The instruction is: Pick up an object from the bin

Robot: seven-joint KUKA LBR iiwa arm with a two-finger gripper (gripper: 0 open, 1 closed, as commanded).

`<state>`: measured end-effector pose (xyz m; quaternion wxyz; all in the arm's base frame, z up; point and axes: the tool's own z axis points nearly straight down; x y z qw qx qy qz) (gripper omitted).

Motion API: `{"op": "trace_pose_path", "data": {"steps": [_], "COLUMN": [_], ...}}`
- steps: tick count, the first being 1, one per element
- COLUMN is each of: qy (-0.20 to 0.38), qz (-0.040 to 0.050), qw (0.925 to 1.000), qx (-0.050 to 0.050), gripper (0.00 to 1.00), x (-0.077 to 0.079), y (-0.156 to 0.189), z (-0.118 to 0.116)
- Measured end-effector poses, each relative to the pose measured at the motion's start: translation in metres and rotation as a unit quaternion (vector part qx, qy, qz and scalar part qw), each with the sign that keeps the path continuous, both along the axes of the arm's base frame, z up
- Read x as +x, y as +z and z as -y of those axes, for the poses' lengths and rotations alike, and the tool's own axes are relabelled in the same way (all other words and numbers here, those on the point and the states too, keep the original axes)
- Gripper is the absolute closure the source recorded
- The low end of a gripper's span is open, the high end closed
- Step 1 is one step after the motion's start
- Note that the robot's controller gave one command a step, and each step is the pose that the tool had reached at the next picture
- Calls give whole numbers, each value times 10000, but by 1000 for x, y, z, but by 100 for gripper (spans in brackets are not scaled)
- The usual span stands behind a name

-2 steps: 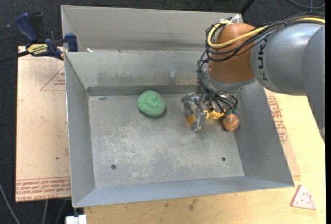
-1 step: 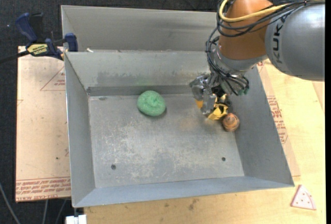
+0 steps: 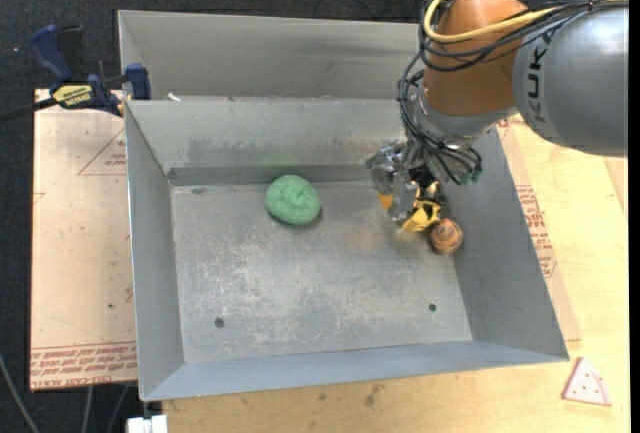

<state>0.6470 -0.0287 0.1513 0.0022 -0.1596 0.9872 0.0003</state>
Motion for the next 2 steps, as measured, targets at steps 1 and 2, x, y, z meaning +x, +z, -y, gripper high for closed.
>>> {"op": "trace_pose_path", "data": {"steps": [1,2], "qy": [220,934], "qz": [-32,7], "qw": [9998,9956], "qx": [1,-4], "gripper": [100,100], "x": [-1,5], "y": [49,84], "z": [1,52]}}
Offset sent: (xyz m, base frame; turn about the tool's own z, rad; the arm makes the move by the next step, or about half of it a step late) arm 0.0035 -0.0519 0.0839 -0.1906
